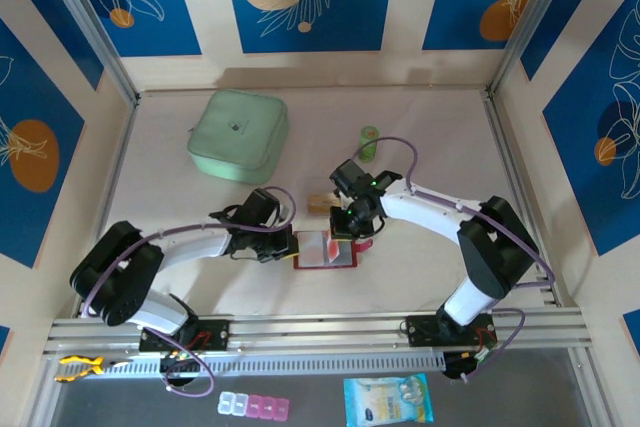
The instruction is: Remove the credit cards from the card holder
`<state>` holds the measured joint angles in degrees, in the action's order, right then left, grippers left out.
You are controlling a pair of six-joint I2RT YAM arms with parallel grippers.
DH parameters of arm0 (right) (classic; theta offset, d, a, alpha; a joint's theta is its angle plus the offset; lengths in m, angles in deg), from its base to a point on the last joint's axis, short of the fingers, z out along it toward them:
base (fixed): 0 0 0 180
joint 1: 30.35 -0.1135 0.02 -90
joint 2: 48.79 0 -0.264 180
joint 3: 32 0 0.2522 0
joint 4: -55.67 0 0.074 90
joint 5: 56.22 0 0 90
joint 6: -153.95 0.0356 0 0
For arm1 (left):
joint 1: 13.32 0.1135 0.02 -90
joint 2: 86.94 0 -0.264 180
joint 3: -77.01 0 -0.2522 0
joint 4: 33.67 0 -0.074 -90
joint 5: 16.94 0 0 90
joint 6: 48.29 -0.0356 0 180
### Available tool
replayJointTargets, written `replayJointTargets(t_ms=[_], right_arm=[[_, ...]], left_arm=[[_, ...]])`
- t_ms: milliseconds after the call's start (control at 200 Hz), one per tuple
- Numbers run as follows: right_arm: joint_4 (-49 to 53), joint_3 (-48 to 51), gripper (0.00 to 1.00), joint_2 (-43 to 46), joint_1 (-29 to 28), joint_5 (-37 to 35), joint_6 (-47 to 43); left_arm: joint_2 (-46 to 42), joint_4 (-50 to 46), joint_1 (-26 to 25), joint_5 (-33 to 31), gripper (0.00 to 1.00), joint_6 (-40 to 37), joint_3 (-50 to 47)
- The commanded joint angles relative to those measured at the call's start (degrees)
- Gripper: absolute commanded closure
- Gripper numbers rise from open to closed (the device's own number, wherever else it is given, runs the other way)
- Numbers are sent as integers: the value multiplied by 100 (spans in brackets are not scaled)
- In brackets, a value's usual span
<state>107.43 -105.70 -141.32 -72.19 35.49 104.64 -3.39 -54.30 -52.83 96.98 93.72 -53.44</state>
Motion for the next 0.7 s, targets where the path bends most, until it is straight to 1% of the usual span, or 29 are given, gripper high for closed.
replayJointTargets(t_ms=[0, 190, 310, 405, 650, 690], right_arm=[[141, -149, 91, -132, -101, -89, -37], [146, -210, 90, -287, -220, -224, 57], [164, -202, 87, -267, -295, -251, 140], [167, -202, 86, -222, -339, -212, 224], [182, -149, 85, -149, -452, -245, 394], [179, -149, 87, -151, -457, -252, 411]], left_arm=[[-144, -73, 22, -85, 100, -74, -94], [-137, 24, 46, -80, 100, -51, -150], [-111, 80, 43, -46, 100, -50, -190], [-102, 127, 47, -35, 100, -44, -217], [-84, 169, 51, 16, 100, -59, -244], [-108, 170, 56, 16, 100, -52, -261]])
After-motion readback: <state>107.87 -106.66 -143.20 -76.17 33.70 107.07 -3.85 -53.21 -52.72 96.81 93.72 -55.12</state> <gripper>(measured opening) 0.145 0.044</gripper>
